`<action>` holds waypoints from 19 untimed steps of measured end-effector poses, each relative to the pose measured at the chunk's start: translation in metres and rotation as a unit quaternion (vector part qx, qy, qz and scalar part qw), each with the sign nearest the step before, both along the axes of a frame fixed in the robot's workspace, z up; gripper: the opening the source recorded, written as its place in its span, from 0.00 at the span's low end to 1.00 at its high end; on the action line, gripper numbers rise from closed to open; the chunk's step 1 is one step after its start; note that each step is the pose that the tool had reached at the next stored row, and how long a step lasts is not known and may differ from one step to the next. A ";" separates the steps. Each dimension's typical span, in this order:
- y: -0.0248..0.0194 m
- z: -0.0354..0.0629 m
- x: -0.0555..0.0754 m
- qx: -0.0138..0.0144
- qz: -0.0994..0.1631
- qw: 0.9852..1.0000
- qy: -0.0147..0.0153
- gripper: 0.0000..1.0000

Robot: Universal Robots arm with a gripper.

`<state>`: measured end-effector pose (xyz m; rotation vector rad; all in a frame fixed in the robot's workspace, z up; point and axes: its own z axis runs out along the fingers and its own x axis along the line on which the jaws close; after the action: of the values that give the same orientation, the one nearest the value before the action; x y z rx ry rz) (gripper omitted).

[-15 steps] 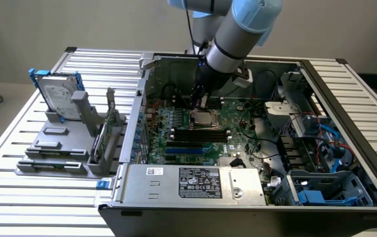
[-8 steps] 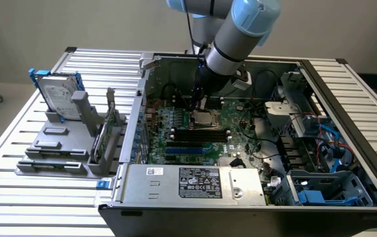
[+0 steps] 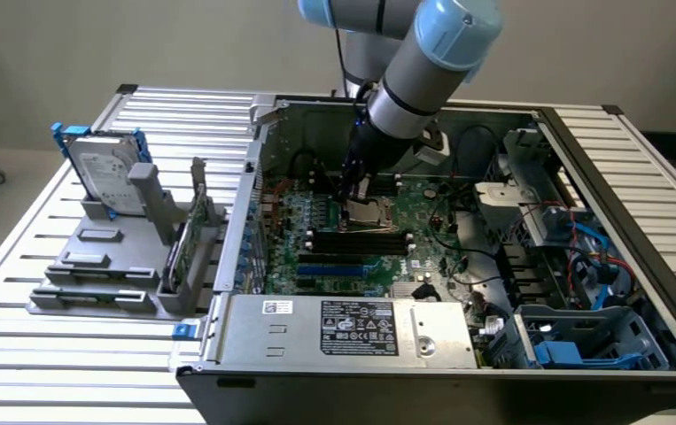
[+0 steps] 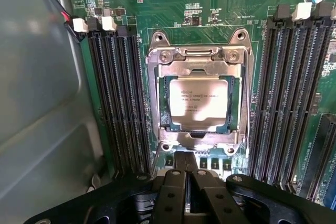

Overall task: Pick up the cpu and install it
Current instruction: 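Close the cpu cover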

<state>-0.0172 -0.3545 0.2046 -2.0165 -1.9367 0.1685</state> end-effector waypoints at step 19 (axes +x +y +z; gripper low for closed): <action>-0.0011 -0.0004 0.003 -0.001 -0.003 1.000 0.003 0.11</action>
<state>-0.0137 -0.3556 0.2042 -2.0210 -1.9271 0.1762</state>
